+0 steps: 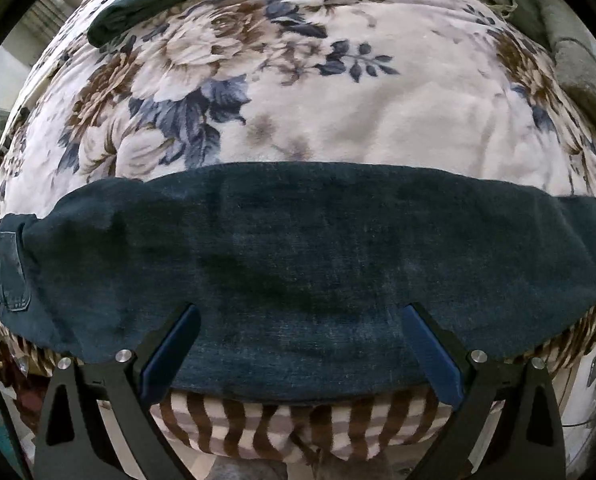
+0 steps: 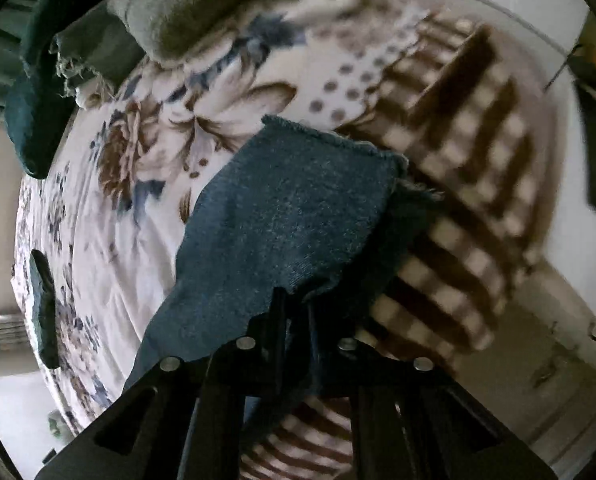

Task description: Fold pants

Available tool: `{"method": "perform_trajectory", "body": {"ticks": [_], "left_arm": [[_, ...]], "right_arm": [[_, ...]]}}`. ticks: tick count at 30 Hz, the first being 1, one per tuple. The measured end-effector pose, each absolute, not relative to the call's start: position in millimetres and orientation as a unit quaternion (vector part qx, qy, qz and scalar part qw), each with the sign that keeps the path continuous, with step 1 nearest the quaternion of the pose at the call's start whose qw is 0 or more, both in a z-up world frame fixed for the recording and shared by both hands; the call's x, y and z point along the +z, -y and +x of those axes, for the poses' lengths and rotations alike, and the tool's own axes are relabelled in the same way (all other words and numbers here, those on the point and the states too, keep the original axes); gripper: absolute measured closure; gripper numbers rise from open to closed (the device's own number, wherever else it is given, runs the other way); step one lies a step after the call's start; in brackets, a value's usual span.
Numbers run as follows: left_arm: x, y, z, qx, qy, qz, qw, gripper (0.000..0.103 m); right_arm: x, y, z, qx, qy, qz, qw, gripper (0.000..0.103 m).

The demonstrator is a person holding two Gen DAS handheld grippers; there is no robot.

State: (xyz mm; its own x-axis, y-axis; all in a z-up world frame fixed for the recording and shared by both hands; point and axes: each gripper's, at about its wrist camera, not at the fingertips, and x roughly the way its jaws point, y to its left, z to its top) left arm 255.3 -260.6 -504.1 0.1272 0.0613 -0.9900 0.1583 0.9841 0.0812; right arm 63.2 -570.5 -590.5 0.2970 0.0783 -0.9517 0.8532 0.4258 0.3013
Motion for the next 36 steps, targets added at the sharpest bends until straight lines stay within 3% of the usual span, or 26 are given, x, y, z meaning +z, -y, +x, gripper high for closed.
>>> {"method": "perform_trajectory", "body": {"ticks": [5,8,10,12,19,27,32,36], "left_arm": [[-510,259,252,-0.03,-0.667,0.078,0.74,0.0],[-507,252,254,-0.026,-0.665,0.072,0.743,0.0],[-499,239,256,-0.025,-0.66,0.056,0.749,0.0],[-487,220,259,-0.026,-0.653,0.035,0.756,0.0],[-446,91,269,0.035,-0.631,-0.013,0.775,0.0],[-446,-136,270,0.149,-0.633,-0.081,0.756,0.0],[-475,-247,294,0.16,-0.656,-0.163,0.72,0.0],[-521,-287,311,0.101,-0.682,-0.236,0.685,0.001]], "right_arm": [[-614,577,47,-0.288,-0.561,0.451,0.632,0.092],[-623,587,50,-0.268,-0.595,0.447,0.611,0.079],[-608,583,54,-0.264,-0.605,0.424,0.62,0.041],[-587,566,62,-0.254,-0.612,0.385,0.642,0.031],[-553,401,142,-0.109,-0.678,0.272,0.675,0.031],[-568,137,241,0.072,-0.712,0.216,0.664,0.031],[-583,35,270,0.092,-0.725,0.197,0.654,0.031],[-600,-2,285,0.073,-0.736,0.186,0.647,0.031]]}}
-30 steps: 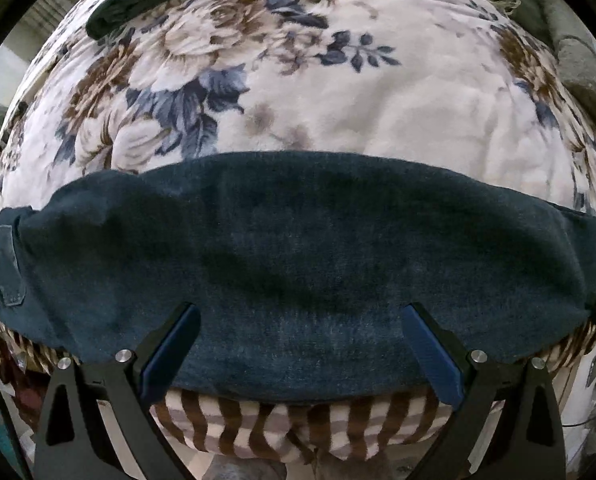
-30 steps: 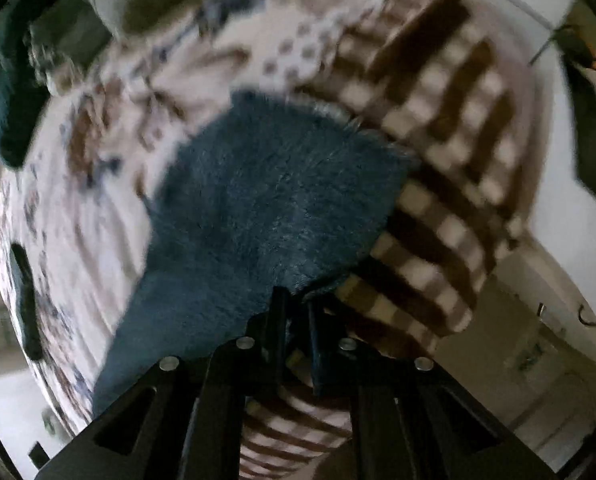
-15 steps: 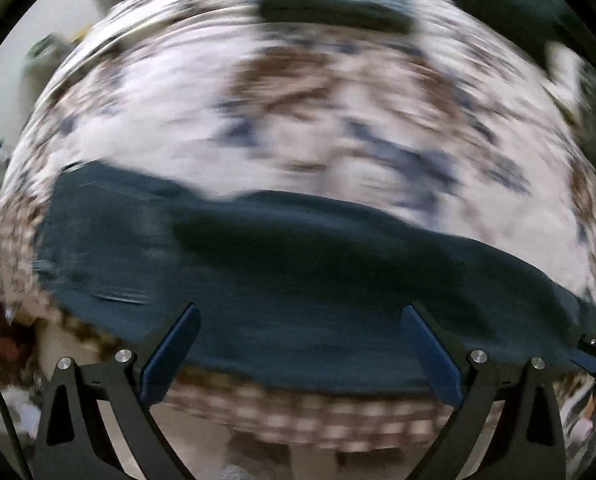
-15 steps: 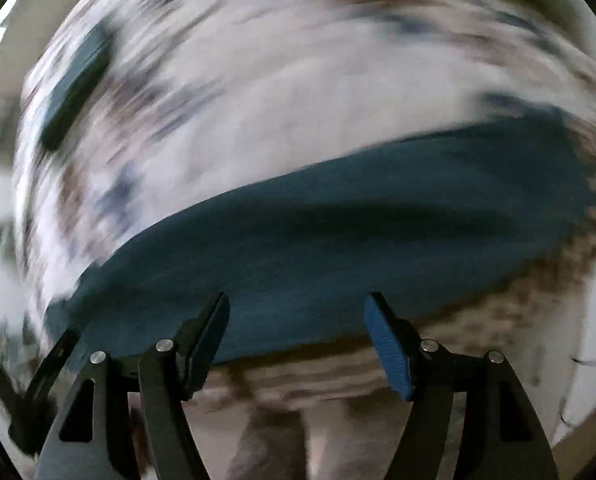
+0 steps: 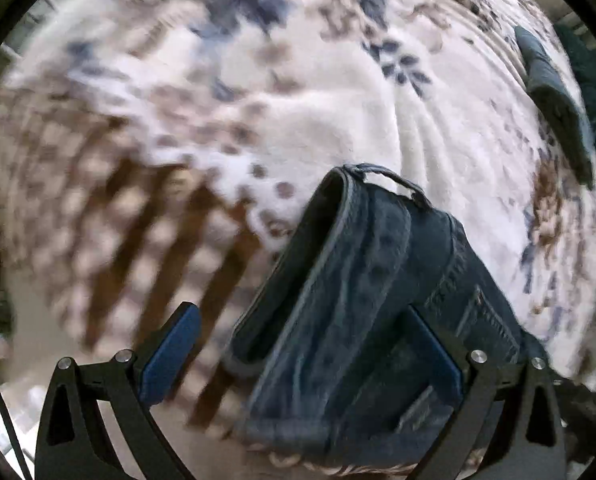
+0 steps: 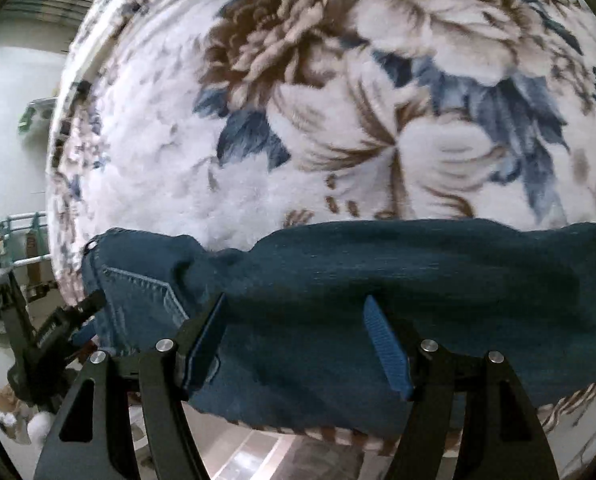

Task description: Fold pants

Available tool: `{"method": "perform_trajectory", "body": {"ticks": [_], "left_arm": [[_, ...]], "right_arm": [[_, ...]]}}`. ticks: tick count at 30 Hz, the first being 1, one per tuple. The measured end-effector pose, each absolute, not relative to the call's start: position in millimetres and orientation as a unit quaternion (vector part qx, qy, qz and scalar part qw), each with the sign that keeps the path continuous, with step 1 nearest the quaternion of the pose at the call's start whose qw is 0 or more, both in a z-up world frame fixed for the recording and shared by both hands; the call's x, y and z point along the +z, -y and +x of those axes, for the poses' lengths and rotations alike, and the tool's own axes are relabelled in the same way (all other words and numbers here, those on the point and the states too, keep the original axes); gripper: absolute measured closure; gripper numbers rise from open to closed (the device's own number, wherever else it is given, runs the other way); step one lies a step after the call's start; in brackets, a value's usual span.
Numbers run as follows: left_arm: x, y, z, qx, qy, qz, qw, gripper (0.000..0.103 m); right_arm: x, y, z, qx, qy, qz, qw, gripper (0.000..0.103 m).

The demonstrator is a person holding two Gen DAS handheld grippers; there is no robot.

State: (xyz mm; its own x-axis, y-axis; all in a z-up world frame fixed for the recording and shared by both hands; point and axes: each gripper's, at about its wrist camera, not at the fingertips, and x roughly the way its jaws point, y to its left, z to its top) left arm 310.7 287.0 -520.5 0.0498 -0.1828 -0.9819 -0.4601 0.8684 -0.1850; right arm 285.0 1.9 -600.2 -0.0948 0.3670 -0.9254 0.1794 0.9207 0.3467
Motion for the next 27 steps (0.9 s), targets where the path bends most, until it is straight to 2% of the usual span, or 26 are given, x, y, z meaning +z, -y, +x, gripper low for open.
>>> {"method": "perform_trajectory", "body": {"ticks": [2,3,4,5,9,11,12,15,16,19,23,24,25,26,27], "left_arm": [[-538,-294,310,0.067,-0.676,-0.282,0.678,0.035],[-540,-294,309,0.06,-0.675,-0.284,0.678,0.058],[-539,-293,308,0.061,-0.678,-0.263,0.683,0.069],[-536,-292,305,0.055,-0.679,-0.233,0.694,0.071],[-543,-301,295,0.052,-0.685,-0.229,0.69,0.068],[-533,-291,299,0.056,-0.69,-0.194,0.695,0.061],[-522,-281,300,0.072,-0.691,-0.163,0.7,0.053],[-487,-254,300,0.094,-0.679,-0.118,0.718,0.048],[-474,-243,299,0.1,-0.672,-0.107,0.726,0.041],[-448,-211,303,0.088,-0.655,-0.116,0.742,0.034],[-441,-180,335,0.051,-0.659,-0.131,0.739,0.034],[-446,-170,347,0.038,-0.662,-0.13,0.738,0.034],[-452,-156,353,0.031,-0.665,-0.124,0.736,0.034],[-456,-152,356,0.03,-0.669,-0.115,0.734,0.034],[-463,-142,362,0.027,-0.674,-0.102,0.731,0.034]], "right_arm": [[-606,-6,287,0.063,-0.743,0.183,0.641,0.031],[-609,-4,288,0.06,-0.745,0.183,0.639,0.031],[-611,-4,290,0.057,-0.747,0.182,0.637,0.031],[-611,-4,292,0.054,-0.749,0.18,0.635,0.031],[-605,9,295,0.037,-0.752,0.172,0.635,0.031],[-597,20,297,0.032,-0.752,0.173,0.636,0.031],[-591,26,298,0.029,-0.749,0.172,0.639,0.031],[-579,39,306,0.028,-0.743,0.172,0.646,0.031],[-578,44,310,0.031,-0.743,0.169,0.647,0.031],[-590,52,325,0.047,-0.755,0.153,0.636,0.031],[-629,49,343,0.131,-0.793,0.127,0.581,0.031],[-634,48,345,0.158,-0.797,0.123,0.569,0.036],[-635,48,346,0.172,-0.794,0.117,0.571,0.058],[-635,48,346,0.183,-0.793,0.102,0.572,0.073],[-635,49,345,0.189,-0.795,0.092,0.569,0.094]]}}
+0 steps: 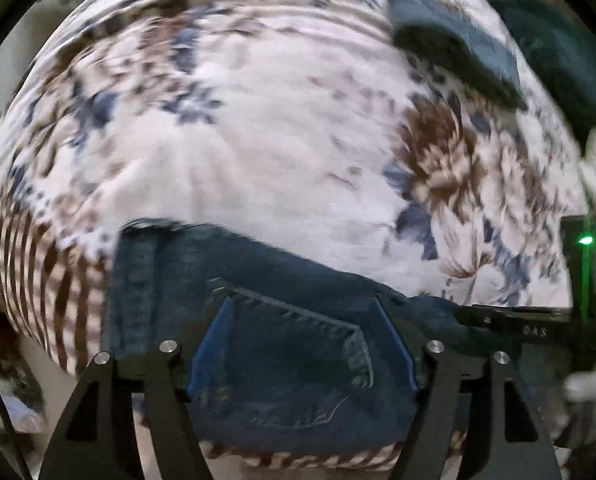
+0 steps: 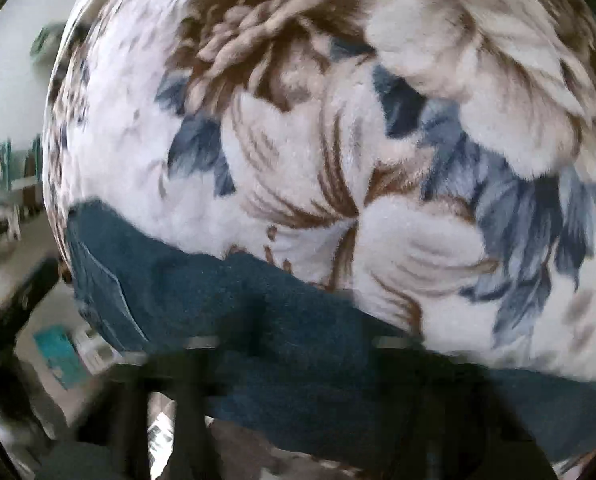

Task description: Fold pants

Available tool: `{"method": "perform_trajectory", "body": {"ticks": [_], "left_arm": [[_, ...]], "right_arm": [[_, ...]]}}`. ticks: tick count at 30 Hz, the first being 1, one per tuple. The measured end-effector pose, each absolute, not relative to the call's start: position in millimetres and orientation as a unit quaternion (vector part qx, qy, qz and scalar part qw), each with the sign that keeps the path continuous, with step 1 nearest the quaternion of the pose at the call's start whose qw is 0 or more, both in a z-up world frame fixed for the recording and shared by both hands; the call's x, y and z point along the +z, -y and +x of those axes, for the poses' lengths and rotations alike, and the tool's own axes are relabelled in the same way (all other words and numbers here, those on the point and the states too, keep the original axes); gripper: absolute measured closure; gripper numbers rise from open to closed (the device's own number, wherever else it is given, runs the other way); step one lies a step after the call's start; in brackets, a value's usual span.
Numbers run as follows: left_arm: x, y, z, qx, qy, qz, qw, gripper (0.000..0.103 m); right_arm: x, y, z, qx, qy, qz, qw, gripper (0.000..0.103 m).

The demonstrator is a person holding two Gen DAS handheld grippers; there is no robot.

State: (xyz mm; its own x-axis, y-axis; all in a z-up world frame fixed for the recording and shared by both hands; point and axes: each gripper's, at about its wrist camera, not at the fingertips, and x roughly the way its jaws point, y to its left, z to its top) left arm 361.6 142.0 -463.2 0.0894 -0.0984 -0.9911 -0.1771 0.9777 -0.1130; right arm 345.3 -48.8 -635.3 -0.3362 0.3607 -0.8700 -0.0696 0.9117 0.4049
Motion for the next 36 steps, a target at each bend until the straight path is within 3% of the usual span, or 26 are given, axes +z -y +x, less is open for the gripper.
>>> {"method": "perform_trajectory", "body": {"ticks": [5,6,7,9,11,14,16,18,19,29,33,36], "left_arm": [[-477,-119,368,0.026,-0.693,-0.103,0.713,0.034],[-477,-116,368,0.026,-0.694,-0.106,0.712,0.034],[-479,-113,370,0.027,-0.695,-0.107,0.71,0.034],[-481,-107,371,0.027,-0.699,-0.107,0.706,0.034],[-485,-102,373,0.029,-0.705,-0.106,0.701,0.034],[-487,-98,375,0.033,-0.707,-0.108,0.698,0.034],[-488,-97,375,0.034,-0.708,-0.112,0.696,0.034],[-488,-96,376,0.036,-0.71,-0.119,0.693,0.034],[-490,-93,377,0.036,-0.711,-0.123,0.692,0.034],[-502,-64,379,0.022,-0.713,-0.143,0.686,0.034],[-517,-60,367,0.028,-0.725,-0.103,0.68,0.034],[-520,-62,359,0.034,-0.724,-0.086,0.683,0.034]], "right_arm": [[-621,73,350,0.209,-0.787,0.095,0.573,0.09],[-625,80,356,0.211,-0.788,0.105,0.569,0.073],[-631,86,362,0.212,-0.791,0.12,0.561,0.048],[-652,99,373,0.226,-0.801,0.165,0.529,0.039],[-669,97,376,0.262,-0.817,0.198,0.475,0.039],[-670,91,369,0.306,-0.826,0.154,0.448,0.044],[-663,96,366,0.319,-0.821,0.145,0.45,0.068],[-652,106,363,0.326,-0.814,0.146,0.459,0.087],[-647,109,361,0.328,-0.809,0.147,0.464,0.088],[-594,116,301,0.41,-0.768,0.151,0.469,0.091],[-603,111,287,0.428,-0.78,0.138,0.436,0.085],[-618,110,294,0.405,-0.796,0.164,0.418,0.076]]}}
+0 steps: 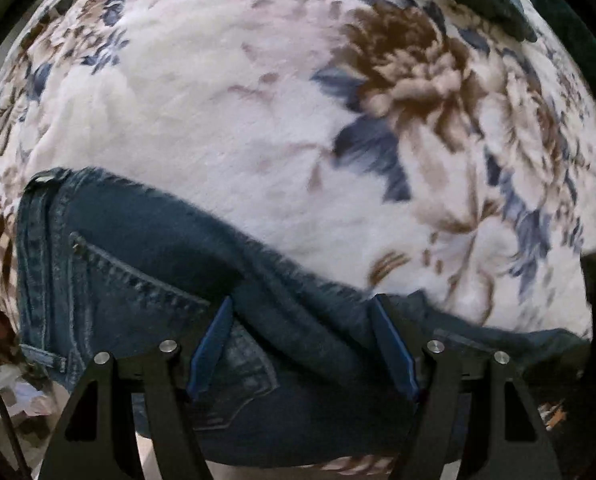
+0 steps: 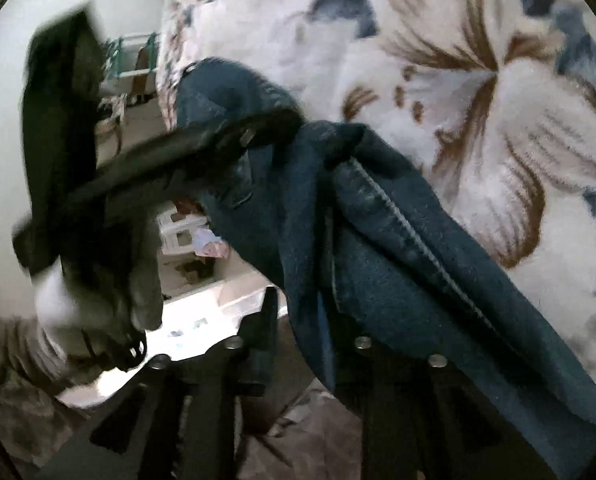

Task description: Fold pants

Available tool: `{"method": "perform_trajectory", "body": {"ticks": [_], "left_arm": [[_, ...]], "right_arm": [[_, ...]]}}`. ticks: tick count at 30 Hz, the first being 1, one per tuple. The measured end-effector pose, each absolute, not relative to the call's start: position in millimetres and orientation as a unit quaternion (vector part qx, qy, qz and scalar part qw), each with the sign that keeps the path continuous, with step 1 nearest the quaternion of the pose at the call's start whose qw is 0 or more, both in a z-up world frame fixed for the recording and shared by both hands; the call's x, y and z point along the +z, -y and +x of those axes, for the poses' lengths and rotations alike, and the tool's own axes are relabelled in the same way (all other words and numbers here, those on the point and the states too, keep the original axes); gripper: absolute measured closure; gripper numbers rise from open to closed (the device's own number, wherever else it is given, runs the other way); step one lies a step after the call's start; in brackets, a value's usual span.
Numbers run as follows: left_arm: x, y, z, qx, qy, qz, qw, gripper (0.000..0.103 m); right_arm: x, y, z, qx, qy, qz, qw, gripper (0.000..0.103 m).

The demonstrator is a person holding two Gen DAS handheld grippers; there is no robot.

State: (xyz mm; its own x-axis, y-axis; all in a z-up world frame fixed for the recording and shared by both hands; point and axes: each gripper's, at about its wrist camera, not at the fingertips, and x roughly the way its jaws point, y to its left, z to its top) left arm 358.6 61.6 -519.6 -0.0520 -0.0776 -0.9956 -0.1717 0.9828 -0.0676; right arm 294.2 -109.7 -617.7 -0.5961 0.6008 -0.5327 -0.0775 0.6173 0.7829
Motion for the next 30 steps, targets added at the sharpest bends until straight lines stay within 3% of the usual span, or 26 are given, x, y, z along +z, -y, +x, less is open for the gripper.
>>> {"method": "perform_trajectory", "body": {"ticks": [3,6,13,14,15,19,25,26,27,30], "left_arm": [[-520,-64,353,0.033,-0.725,-0.083,0.683,0.034],[-520,-65,349,0.03,-0.725,-0.083,0.683,0.034],[-510,-79,339,0.023,-0.72,-0.095,0.687,0.034],[-508,-81,337,0.024,-0.719,-0.095,0.688,0.034],[-507,-82,337,0.024,-0.718,-0.094,0.69,0.034],[-511,-100,328,0.031,-0.723,-0.093,0.684,0.034],[-522,-104,326,0.024,-0.726,-0.095,0.681,0.034],[-522,-103,327,0.022,-0.726,-0.092,0.681,0.034],[-522,-101,327,0.021,-0.726,-0.092,0.681,0.034],[-523,-98,328,0.017,-0.727,-0.091,0.68,0.034]], "right_arm": [[-629,112,311,0.378,-0.796,0.234,0.412,0.074],[-645,131,322,0.329,-0.8,0.302,0.4,0.066],[-691,133,336,0.248,-0.799,0.413,0.361,0.066],[-693,137,339,0.235,-0.794,0.428,0.362,0.069],[-689,142,343,0.221,-0.79,0.429,0.379,0.091],[-649,152,374,0.226,-0.756,0.406,0.461,0.093],[-638,131,410,0.238,-0.796,0.234,0.504,0.091],[-635,129,417,0.23,-0.794,0.21,0.522,0.092],[-630,129,429,0.223,-0.785,0.195,0.544,0.101],[-624,127,457,0.219,-0.777,0.179,0.562,0.102]]}}
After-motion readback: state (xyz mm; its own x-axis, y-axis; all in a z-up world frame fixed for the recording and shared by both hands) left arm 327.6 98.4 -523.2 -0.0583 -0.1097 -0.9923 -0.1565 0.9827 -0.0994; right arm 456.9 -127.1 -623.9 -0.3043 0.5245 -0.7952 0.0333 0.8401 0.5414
